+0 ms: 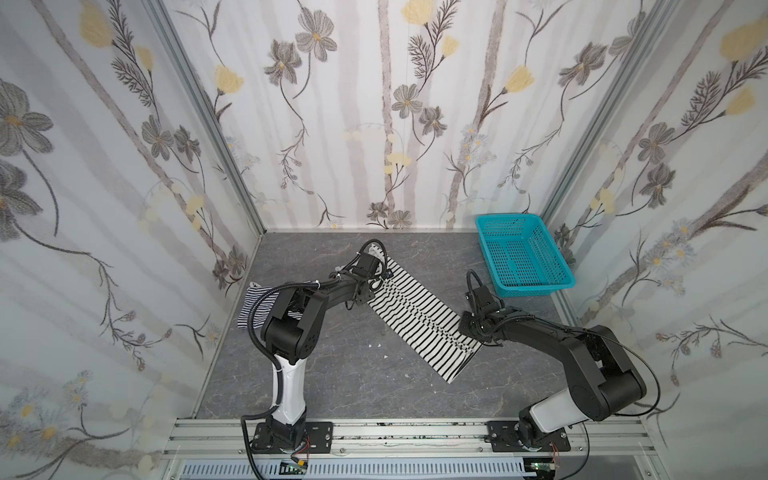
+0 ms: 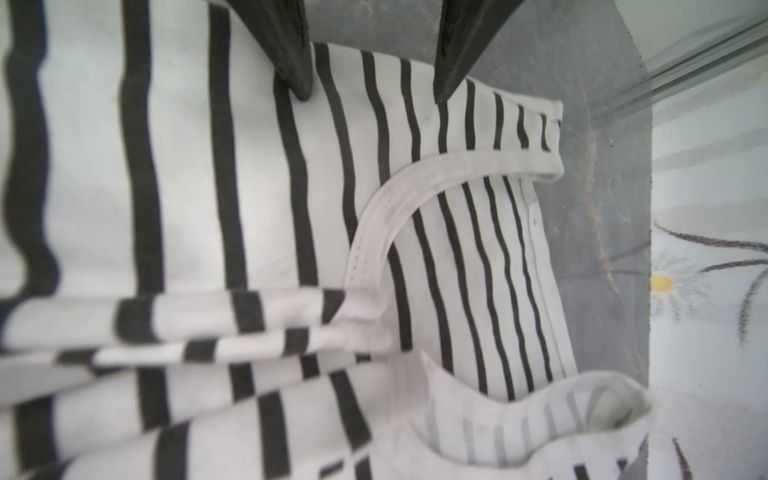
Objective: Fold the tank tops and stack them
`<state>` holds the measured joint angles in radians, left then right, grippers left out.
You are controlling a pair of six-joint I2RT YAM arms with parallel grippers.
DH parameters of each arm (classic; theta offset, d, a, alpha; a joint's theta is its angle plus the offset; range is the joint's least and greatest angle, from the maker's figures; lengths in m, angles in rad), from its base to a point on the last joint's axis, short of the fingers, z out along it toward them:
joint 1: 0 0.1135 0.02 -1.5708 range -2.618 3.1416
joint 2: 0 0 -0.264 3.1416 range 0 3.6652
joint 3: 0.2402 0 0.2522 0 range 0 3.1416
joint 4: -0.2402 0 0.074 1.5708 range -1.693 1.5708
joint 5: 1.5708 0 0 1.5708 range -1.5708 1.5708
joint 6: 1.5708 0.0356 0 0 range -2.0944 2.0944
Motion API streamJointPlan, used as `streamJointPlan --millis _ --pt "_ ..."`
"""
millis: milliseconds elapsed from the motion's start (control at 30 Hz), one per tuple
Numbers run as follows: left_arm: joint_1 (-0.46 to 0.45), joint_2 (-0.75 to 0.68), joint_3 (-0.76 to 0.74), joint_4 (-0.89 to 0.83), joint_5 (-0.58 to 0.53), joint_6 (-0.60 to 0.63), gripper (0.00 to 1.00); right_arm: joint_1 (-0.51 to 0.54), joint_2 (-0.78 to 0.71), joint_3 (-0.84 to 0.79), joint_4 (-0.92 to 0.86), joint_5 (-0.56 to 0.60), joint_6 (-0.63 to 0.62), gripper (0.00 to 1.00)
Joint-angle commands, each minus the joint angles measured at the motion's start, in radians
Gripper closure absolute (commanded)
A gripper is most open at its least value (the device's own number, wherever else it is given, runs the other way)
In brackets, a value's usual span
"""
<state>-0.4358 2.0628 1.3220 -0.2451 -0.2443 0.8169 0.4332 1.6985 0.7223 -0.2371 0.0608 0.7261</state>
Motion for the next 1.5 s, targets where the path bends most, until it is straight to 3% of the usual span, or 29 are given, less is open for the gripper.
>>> streamJointPlan --millis 0,533,733,967,1100,1267,1467 --pt "0.025 0.081 0.062 -0.191 -0.004 0.041 0.5 0.04 0.021 -0.02 -0.063 -0.023 0.041 0.65" --pt "0.063 0.275 0.411 -0.191 -0.012 -0.039 0.49 0.366 0.012 0.022 -0.117 -0.039 0.204 0.65" --pt "0.06 0.321 0.491 -0.192 -0.012 -0.059 0.48 0.511 0.063 0.068 -0.09 -0.082 0.279 0.65" --pt "0.053 0.324 0.521 -0.192 0.002 -0.075 0.47 0.602 0.101 0.132 -0.064 -0.118 0.334 0.65" --pt "0.052 0.283 0.519 -0.192 0.039 -0.118 0.47 0.616 0.078 0.194 -0.085 -0.113 0.284 0.64" --pt "0.052 0.172 0.498 -0.192 0.094 -0.193 0.43 0.608 0.018 0.263 -0.138 -0.075 0.231 0.49" --pt "0.049 -0.041 0.312 -0.191 0.189 -0.242 0.4 0.593 -0.04 0.187 -0.131 -0.086 0.25 0.48"
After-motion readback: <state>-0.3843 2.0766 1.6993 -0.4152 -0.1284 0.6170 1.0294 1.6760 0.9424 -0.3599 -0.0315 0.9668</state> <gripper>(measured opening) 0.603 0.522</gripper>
